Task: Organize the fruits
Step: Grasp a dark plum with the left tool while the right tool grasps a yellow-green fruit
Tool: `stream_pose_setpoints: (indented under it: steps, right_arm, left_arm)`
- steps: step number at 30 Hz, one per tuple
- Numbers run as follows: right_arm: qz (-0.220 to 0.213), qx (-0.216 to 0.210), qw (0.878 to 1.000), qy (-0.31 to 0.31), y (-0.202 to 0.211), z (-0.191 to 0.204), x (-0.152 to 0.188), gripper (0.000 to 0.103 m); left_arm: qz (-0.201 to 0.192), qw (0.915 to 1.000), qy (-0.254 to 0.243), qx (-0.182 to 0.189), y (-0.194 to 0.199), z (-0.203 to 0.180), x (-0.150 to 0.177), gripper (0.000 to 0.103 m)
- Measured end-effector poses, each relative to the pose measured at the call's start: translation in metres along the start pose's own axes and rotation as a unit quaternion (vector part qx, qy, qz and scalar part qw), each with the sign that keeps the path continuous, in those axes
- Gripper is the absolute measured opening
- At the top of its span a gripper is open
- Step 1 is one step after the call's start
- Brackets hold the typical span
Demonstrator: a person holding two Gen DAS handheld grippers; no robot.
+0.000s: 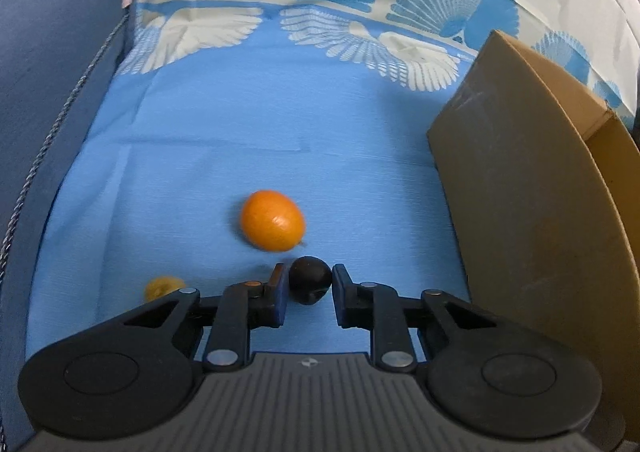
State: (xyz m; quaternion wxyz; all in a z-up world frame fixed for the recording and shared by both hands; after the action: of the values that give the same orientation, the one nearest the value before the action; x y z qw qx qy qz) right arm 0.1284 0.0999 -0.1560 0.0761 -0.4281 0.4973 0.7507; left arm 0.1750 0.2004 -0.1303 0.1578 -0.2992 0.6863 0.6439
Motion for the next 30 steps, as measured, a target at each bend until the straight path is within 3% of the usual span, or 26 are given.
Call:
stream_pose_setpoints:
  steps: [4, 8, 12, 30]
  right_arm:
    - [-0.015, -0.008, 1.0, -0.001, 0.005, -0.002, 0.001, 0.026]
    - [0.009, -0.014, 1.0, 0.002, -0.001, -0.001, 0.006, 0.027]
    - [0.006, -0.01, 0.999, 0.032, 0.002, 0.004, 0.007, 0.028]
    - [-0.005, -0.011, 0.999, 0.034, 0.005, 0.016, 0.002, 0.027]
  left_arm:
    - [0.002, 0.9998, 0.013, -0.014, 0.008, 0.007, 0.002, 0.025]
    - [0.02, 0.9995, 0.006, -0.023, 0.003, 0.007, 0.005, 0.026]
    - [0.029, 0.999, -0.005, -0.034, -0.002, 0.006, 0.008, 0.026]
    - [0.017, 0.9995, -0.006, -0.025, 0.002, 0.004, 0.005, 0.025]
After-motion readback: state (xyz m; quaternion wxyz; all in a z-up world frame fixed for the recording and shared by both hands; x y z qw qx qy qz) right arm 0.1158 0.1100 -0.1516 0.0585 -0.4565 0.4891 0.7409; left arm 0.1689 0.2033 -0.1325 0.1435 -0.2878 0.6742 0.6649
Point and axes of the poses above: each gripper's, at about its wrist camera, not at the fingertips, and y roughly against the way its jaws point, z to its left, x to its underside, the point moved 1 cm from there along -y, roughly the way its jaws point, and after that the axes turned 5 degrees about -z, right-handed, at the moved point
